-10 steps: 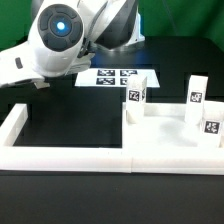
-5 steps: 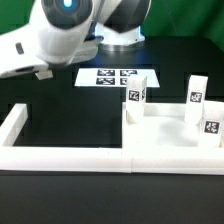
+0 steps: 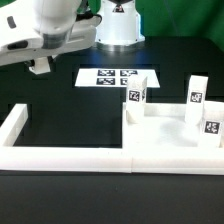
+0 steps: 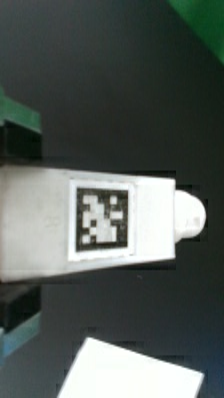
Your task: Assemble square table
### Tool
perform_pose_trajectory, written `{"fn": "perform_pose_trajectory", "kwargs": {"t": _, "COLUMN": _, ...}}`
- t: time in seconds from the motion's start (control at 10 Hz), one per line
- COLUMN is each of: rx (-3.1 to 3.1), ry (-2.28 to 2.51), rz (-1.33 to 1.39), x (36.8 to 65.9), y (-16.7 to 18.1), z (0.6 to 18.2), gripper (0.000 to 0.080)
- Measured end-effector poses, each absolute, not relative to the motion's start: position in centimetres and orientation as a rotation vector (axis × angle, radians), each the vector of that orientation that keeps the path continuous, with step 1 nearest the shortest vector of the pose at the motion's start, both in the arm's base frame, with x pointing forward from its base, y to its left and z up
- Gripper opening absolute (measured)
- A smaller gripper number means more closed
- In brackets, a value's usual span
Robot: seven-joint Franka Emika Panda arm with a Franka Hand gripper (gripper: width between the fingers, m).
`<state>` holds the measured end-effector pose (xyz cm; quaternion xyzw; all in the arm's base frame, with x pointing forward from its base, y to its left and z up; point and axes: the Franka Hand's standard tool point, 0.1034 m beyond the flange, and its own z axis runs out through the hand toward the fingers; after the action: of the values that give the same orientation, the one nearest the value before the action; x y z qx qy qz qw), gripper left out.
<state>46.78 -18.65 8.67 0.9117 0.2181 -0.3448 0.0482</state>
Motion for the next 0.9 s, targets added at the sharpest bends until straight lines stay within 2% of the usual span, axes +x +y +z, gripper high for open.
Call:
{"fn": "perform_pose_trajectory", "kwargs": {"t": 0.2, "rx": 2.892, "ry": 0.538, "rz": -0.866, "x": 51.9, "y": -13.8, "z": 10.7, "gripper": 0.029}}
{"fn": "perform_pose_trajectory", "kwargs": {"t": 0.3, "rx": 2.913, "ry": 0.571, "rz": -0.751, "x": 54.9, "y": -12.1, "z": 12.5, "gripper": 0.029}}
{"fn": "perform_pose_trajectory", "kwargs": {"t": 0.4, "rx": 2.916, "ry": 0.611, "rz": -0.665, "x": 57.0, "y": -12.2, "z": 15.0, "gripper": 0.029}}
{"fn": "perform_pose_trajectory", "kwargs": {"t": 0.6, "rx": 2.945, "ry": 0.611, "rz": -0.464, "x": 57.6, "y": -13.0, "z": 14.3, "gripper": 0.029}}
{"fn": "perform_pose_trajectory", "kwargs": {"t": 0.8, "rx": 2.96, "ry": 0.606, "rz": -0.304, "x": 58.2, "y": -13.3, "z": 14.6, "gripper": 0.029}}
{"fn": "perform_pose_trajectory", "kwargs": {"t": 0.9, "rx": 2.975, "ry": 0.553, "rz": -0.245, "x": 58.3, "y": -12.1, "z": 14.0, "gripper": 0.029}}
